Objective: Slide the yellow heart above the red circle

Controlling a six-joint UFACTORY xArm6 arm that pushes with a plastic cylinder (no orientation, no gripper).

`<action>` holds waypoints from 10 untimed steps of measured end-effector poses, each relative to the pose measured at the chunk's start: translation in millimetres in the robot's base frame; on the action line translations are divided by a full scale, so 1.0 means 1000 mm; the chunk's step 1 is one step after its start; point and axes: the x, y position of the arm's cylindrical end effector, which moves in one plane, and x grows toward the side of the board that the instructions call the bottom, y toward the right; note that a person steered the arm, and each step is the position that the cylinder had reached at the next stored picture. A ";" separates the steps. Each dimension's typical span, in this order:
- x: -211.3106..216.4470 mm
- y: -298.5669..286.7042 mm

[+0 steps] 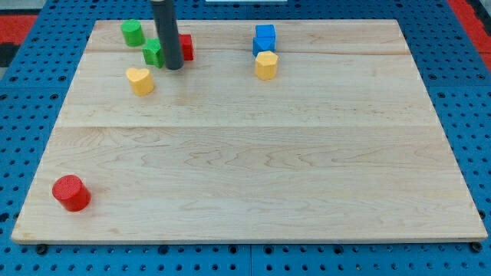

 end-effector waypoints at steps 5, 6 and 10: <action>0.028 -0.070; 0.056 -0.070; 0.130 -0.107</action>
